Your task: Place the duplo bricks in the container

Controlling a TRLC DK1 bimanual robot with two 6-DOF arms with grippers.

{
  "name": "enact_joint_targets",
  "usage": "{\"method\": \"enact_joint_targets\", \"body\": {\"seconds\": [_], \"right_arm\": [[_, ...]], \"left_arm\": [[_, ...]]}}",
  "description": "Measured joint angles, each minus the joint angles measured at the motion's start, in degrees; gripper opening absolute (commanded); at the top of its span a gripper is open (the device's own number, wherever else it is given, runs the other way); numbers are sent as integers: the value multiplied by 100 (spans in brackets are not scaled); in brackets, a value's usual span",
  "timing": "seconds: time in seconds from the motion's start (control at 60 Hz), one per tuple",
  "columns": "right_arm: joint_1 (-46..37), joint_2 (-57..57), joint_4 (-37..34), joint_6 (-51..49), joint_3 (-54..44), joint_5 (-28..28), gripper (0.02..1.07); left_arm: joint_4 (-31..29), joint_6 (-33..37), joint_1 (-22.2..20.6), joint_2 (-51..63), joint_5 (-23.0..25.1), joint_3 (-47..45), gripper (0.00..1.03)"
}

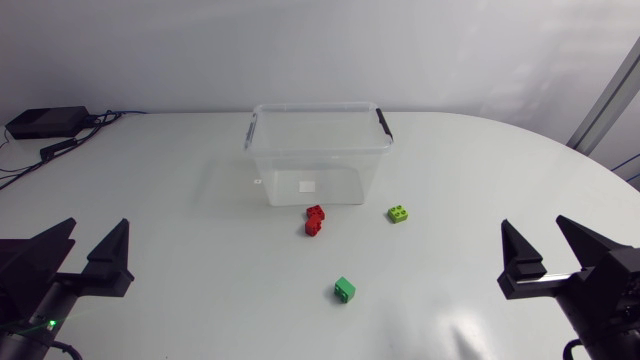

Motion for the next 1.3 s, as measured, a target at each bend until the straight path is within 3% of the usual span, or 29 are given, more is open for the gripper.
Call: {"method": "enact_joint_targets", "body": {"seconds": [0.817,1.083,1.2,1.3], "right_arm": [[79,0,0,0,0,0,103],[199,155,-2,0,192,2,102],[199,774,2,31,568,2,102],[208,1576,2,96,990,2,102]], "left_arm": [[-9,0,-118,72,0,251,99],[-57,-136,-299,1766,2,1567,99],[-153,-302,-562,2846,-28,2022,99],[-616,-428,-909,3960,-184,2551,99]]}}
